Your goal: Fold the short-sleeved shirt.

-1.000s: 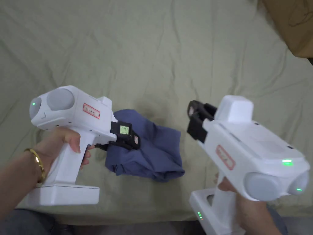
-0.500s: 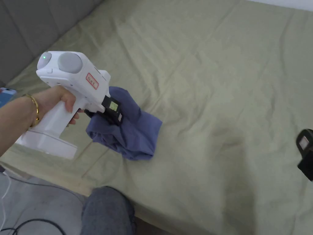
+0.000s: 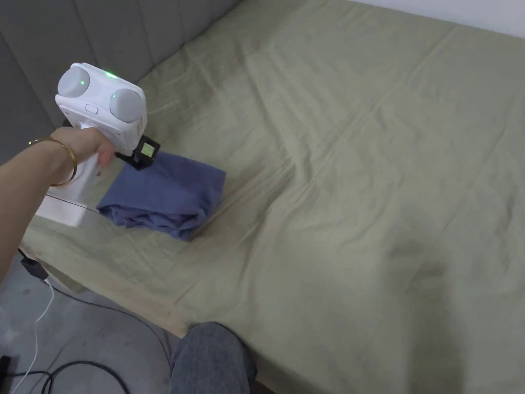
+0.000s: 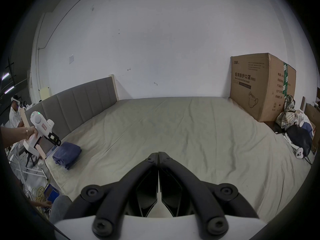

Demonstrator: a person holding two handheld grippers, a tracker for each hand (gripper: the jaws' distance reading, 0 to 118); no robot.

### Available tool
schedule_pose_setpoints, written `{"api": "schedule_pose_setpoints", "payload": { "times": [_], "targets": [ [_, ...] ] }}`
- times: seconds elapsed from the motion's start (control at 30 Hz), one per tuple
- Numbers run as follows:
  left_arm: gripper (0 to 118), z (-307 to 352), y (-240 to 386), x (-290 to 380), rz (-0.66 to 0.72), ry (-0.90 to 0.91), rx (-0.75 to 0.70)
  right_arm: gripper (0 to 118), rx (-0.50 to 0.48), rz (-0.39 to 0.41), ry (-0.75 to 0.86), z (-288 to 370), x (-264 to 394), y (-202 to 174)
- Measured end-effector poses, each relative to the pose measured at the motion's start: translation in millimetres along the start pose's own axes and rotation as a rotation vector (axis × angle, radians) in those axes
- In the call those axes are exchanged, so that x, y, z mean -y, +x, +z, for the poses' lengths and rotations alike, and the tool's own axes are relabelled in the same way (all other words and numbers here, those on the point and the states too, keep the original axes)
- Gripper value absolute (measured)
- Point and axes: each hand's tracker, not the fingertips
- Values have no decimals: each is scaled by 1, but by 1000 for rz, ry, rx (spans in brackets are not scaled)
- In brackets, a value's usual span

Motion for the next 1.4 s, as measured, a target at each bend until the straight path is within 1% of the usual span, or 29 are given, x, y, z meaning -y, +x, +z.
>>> {"api": "schedule_pose_setpoints", "payload": {
  "times": [0.03, 0.07, 0.1, 0.13, 0.17, 0.2, 0.23, 0.27, 0.33, 0.4, 0.5, 0.67, 0.73, 0.8, 0.87, 0.93, 1.0, 1.07, 1.17, 1.27, 1.4],
  "targets": [
    [81, 11, 0, -1, 32, 34, 24, 0, 3, 1, 1, 2, -1, 2],
    [81, 22, -1, -2, 66, 73, 35, 0, 9, 6, 5, 3, -2, 3],
    [79, 31, 0, -4, 103, 114, 22, 0, 15, 11, 9, 5, -3, 4],
    [72, 37, -3, -13, 140, 182, 34, 0, 21, 14, 15, 7, -5, 7],
    [54, 52, -1, -15, 157, 256, 44, 0, 26, 16, 19, 9, -7, 10],
    [34, 70, 5, -15, 153, 319, 61, 0, 30, 23, 27, 11, -8, 19],
    [26, 84, 10, -15, 151, 365, 76, 0, 36, 30, 37, 13, -10, 23],
    [23, 103, 19, -18, 148, 413, 100, 0, 41, 39, 45, 16, -14, 27],
    [10, 136, 32, -19, 184, 511, 156, 0, 51, 55, 61, 23, -22, 34],
    [2, 177, 51, -17, 220, 627, 215, 0, 83, 88, 91, 33, -32, 41],
    [0, 224, 80, -6, 192, 768, 304, 0, 107, 90, 135, 50, -45, 53],
    [0, 278, 131, 14, 184, 903, 447, 0, 154, 88, 196, 78, -63, 61],
    [0, 294, 152, 27, 167, 952, 471, 0, 178, 81, 219, 87, -67, 61],
    [0, 298, 170, 37, 111, 997, 460, 0, 196, 71, 232, 93, -68, 63],
    [0, 300, 186, 49, 102, 996, 466, 0, 201, 53, 241, 97, -70, 65],
    [0, 304, 196, 62, 119, 983, 520, 0, 206, 43, 255, 101, -68, 64],
    [0, 301, 207, 75, 117, 987, 516, 0, 218, 40, 259, 102, -66, 62],
    [0, 296, 214, 87, 81, 1008, 508, 0, 223, 26, 266, 103, -62, 60],
    [0, 290, 219, 100, 76, 977, 536, 0, 229, 16, 263, 101, -50, 58],
    [0, 279, 224, 108, 85, 956, 541, 0, 248, 31, 245, 99, -38, 54],
    [0, 268, 225, 114, 105, 917, 556, 0, 232, 10, 221, 98, -27, 53]
  ]
}}
